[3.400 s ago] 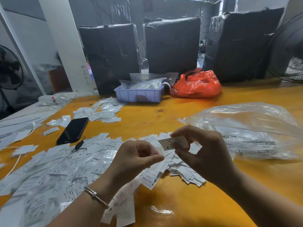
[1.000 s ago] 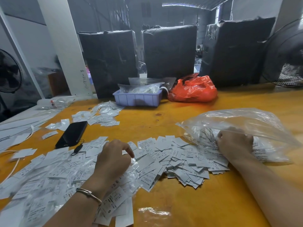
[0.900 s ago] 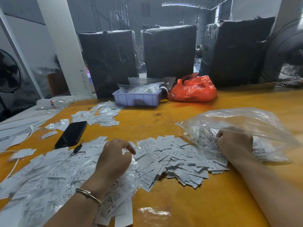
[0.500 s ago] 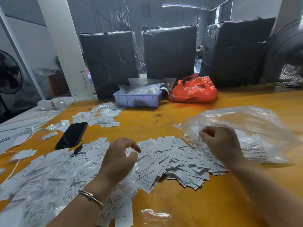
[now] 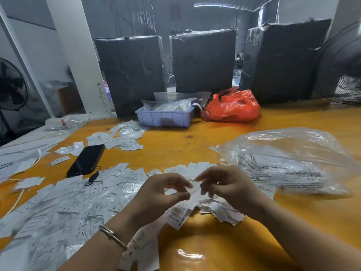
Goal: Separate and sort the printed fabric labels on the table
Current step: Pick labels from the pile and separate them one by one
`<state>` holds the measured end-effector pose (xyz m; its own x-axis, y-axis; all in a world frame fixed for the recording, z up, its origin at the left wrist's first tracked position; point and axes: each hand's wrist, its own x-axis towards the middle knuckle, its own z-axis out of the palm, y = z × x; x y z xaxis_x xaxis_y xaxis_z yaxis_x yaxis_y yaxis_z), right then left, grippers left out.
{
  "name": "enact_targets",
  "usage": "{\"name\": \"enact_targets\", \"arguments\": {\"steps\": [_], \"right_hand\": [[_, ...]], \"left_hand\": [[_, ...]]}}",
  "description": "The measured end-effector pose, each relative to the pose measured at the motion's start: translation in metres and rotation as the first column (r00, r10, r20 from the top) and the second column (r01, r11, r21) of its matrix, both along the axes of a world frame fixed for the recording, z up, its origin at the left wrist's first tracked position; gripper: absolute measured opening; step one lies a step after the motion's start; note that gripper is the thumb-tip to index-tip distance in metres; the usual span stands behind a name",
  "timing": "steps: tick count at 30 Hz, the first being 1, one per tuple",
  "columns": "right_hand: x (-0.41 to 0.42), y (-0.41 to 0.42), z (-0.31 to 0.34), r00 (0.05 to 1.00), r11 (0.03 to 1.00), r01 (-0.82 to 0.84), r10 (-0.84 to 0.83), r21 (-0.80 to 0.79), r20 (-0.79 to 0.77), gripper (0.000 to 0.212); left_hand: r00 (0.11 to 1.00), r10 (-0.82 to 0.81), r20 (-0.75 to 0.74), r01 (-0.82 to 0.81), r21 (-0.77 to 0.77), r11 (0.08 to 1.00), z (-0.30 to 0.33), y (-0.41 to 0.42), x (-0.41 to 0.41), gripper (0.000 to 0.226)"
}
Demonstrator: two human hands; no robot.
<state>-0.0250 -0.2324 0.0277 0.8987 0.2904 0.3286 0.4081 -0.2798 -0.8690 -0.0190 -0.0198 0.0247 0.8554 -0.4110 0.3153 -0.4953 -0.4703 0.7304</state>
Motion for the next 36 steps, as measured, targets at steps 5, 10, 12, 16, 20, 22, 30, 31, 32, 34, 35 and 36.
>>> {"name": "enact_targets", "arguments": {"steps": [5,10,12,16,20,22,30,31,32,34,35,36], "right_hand": [[0.015,-0.027,-0.001,0.874,0.845,0.472,-0.412,-0.253,0.257,0.017],[0.019,-0.051,0.011,0.96,0.768,0.243,-0.28,-0.593,0.031,0.018],[0.018,-0.053,0.011,0.972,0.748,0.154,-0.232,-0.646,-0.037,0.032],[0.018,-0.055,0.015,0.977,0.677,0.098,-0.204,-0.729,-0.058,0.045],[0.018,-0.058,0.018,0.975,0.662,0.066,-0.201,-0.747,-0.092,0.037],[0.018,-0.059,0.019,0.978,0.654,0.079,-0.199,-0.752,-0.071,0.028],[0.026,-0.08,0.021,0.986,0.769,-0.002,-0.104,-0.64,-0.128,0.015],[0.026,-0.081,0.021,0.985,0.792,-0.011,-0.096,-0.61,-0.144,0.013],[0.026,-0.081,0.021,0.984,0.814,-0.017,-0.089,-0.58,-0.154,0.011],[0.026,-0.08,0.021,0.984,0.852,-0.008,-0.088,-0.524,-0.157,0.01],[0.026,-0.079,0.021,0.984,0.867,0.006,-0.095,-0.498,-0.153,0.009],[0.025,-0.077,0.021,0.984,0.888,0.019,-0.098,-0.459,-0.151,0.009]], "left_hand": [[0.987,0.158,0.031,-0.157,-0.054,0.986,0.001,0.004,0.002,0.01],[0.974,0.226,0.014,-0.224,-0.079,0.971,0.0,0.007,0.004,0.01],[0.973,0.23,0.016,-0.228,-0.078,0.971,0.0,0.006,0.004,0.011],[0.982,0.19,-0.014,-0.191,-0.091,0.977,0.0,0.005,0.002,0.01],[0.984,0.169,-0.058,-0.174,-0.108,0.979,0.001,0.005,0.0,0.011],[0.983,0.168,-0.071,-0.176,-0.116,0.978,0.001,0.004,0.0,0.013],[0.978,0.121,-0.172,-0.152,-0.177,0.972,0.003,0.003,-0.001,0.017],[0.979,0.118,-0.167,-0.148,-0.175,0.974,0.003,0.002,-0.001,0.012],[0.979,0.115,-0.168,-0.144,-0.175,0.974,0.003,0.002,-0.001,0.009],[0.979,0.108,-0.174,-0.139,-0.176,0.974,0.003,0.002,-0.001,0.006],[0.979,0.107,-0.173,-0.138,-0.175,0.975,0.003,0.002,-0.001,0.006],[0.979,0.109,-0.171,-0.139,-0.173,0.975,0.003,0.002,-0.001,0.005]]}}
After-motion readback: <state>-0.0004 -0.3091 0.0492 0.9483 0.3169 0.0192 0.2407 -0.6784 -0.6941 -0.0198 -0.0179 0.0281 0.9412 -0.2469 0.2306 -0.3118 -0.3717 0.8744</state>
